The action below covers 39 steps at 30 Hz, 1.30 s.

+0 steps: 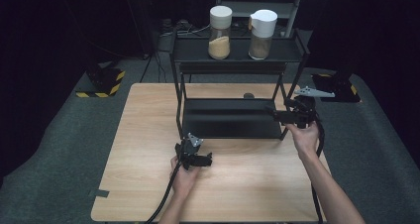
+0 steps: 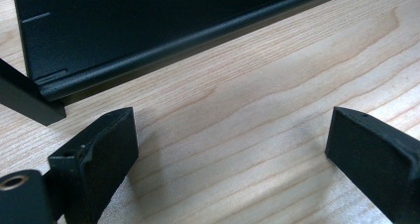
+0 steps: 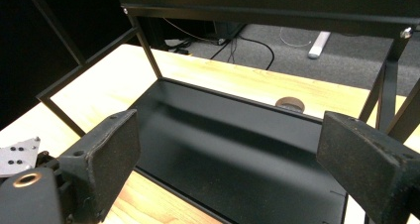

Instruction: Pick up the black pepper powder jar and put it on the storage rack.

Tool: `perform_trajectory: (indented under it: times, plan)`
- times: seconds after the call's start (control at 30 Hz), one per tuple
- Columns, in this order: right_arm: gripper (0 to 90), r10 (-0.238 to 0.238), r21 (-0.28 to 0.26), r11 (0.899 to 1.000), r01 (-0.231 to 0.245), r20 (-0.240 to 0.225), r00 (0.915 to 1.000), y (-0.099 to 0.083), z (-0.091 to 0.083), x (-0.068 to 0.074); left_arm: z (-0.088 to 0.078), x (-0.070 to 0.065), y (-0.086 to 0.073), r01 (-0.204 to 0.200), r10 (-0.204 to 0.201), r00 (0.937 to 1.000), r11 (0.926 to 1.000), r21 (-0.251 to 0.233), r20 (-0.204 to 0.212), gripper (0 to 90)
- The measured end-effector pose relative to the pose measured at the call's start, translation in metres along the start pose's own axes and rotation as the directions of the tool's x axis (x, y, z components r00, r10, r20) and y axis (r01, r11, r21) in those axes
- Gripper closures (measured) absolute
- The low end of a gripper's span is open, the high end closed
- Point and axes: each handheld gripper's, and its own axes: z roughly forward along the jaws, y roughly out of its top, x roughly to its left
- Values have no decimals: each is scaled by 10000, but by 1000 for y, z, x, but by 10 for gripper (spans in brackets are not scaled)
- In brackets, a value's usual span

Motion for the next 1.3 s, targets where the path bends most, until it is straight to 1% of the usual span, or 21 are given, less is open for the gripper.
perform_trajectory:
  times: [0.23,0.37,0.67,0.9,1.2,1.3]
  plan:
    - [92,137,115,9998,-137,28,9999,-8,4,-1,0,0,0,-4,4,10000,10000,1,1,61]
    - [94,98,214,9997,-101,140,9999,-14,7,0,0,0,0,1,-1,10000,10000,-2,1,61]
    - [95,121,340,9993,-127,169,9998,-24,11,-2,0,0,0,7,-7,10000,10000,-10,-2,61]
    - [98,223,458,9987,-233,225,9995,-31,14,-3,0,0,0,7,-7,10000,10000,-12,-2,61]
    - [100,254,589,9979,-263,166,9995,-40,18,-4,0,0,0,-3,3,10000,10000,-5,-1,61]
    - [102,288,555,9980,-295,133,9995,-47,19,-5,0,0,0,-9,9,10000,10000,-4,-2,61]
